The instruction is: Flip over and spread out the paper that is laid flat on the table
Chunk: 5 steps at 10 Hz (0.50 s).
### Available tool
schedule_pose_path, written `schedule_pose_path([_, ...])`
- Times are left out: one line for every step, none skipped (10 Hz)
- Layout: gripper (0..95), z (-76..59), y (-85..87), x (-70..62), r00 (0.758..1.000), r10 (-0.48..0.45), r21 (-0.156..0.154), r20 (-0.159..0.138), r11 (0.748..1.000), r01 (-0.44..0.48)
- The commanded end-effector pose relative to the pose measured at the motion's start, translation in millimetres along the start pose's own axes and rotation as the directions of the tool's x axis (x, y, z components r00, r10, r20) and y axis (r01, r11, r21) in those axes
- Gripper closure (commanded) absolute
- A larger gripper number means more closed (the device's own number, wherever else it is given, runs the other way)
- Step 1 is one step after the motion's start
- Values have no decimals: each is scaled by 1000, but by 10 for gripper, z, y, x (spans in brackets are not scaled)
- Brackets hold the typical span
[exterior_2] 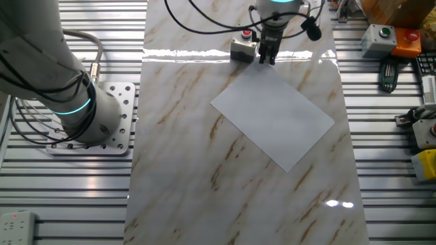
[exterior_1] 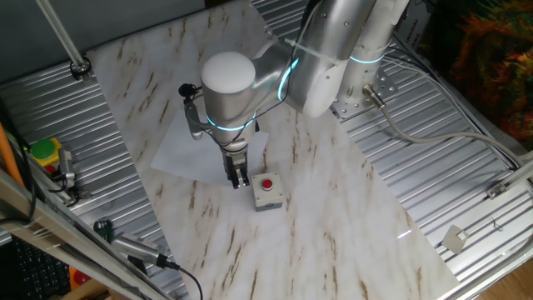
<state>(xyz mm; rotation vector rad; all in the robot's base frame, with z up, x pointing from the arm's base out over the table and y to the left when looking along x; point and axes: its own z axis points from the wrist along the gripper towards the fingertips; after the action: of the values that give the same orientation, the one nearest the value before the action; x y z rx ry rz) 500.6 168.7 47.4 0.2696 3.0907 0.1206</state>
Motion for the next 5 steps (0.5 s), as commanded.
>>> schedule_pose_path([950, -102, 53, 5, 1000, -4, -5, -15, 1000, 4])
schedule_pose_path([950, -213, 101, 11, 1000, -4, -8, -29, 1000, 3])
schedule_pose_path([950, -272, 127, 16, 999, -4, -9, -37, 1000, 3])
schedule_pose_path([950, -382, 183, 30, 999, -3, -15, -45, 1000, 3])
schedule_pose_path([950, -486, 235, 36, 999, -1, -20, -52, 1000, 0])
